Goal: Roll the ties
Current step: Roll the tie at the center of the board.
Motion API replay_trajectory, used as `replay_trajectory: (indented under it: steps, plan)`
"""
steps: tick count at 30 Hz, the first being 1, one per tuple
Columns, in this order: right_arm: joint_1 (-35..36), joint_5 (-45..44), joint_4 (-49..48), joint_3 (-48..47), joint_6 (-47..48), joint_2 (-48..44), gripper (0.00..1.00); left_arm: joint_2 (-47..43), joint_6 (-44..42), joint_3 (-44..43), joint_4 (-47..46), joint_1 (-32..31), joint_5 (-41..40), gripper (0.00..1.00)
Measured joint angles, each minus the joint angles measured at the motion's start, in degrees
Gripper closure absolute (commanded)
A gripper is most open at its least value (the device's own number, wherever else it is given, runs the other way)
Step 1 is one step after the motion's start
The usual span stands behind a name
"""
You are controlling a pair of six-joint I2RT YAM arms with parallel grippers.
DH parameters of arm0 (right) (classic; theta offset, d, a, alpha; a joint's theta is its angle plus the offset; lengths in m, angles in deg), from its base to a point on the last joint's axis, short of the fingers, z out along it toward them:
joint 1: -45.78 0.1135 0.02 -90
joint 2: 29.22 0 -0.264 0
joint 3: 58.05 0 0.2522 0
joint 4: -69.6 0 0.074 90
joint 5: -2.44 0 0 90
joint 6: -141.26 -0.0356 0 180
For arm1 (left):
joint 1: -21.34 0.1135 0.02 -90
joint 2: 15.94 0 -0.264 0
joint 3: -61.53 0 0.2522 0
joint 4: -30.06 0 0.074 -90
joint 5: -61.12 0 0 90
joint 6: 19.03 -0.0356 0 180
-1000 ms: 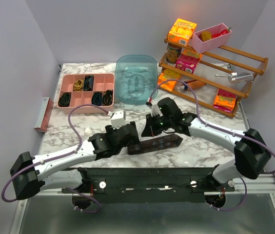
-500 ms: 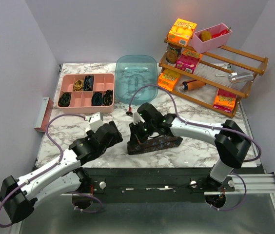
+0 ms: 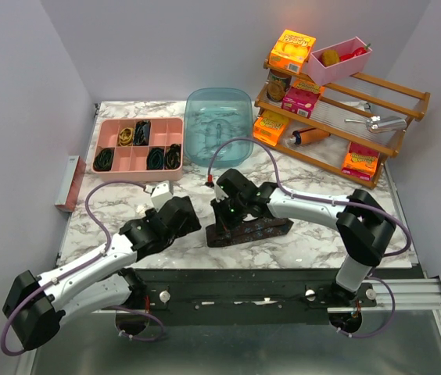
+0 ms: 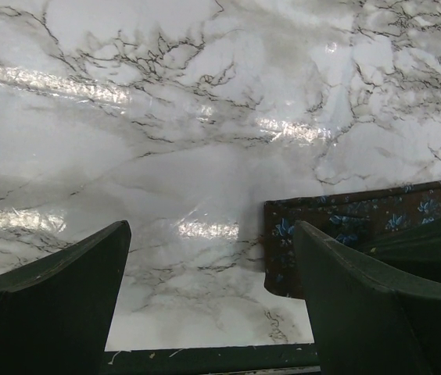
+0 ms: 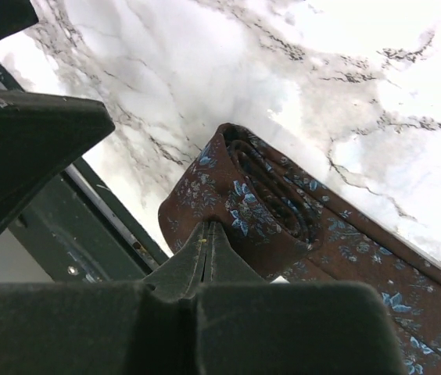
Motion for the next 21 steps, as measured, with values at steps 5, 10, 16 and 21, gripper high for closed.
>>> replay_trajectory:
  steps: [5,10,16,21]
  plan:
    - [-0.07,-1.66,0.09,0.0,0.09,0.0,1.0,0.81,-0.76,1.25,-3.17,0.0,1.66,0.06]
    - [-0.61,-2.71,0.02,0.57,0.52,-0.13,0.99,1.01,-0.92,4.0,-8.09,0.0,4.17,0.07]
    - [-1.46,-3.58,0.02,3.26,0.79,-1.31,1.0,1.92,-0.31,7.69,-16.04,0.0,8.02,0.07]
    - [-1.55,-3.8,-0.33,4.13,0.79,-1.6,1.0,4.17,1.25,10.64,-24.33,0.0,11.78,0.1]
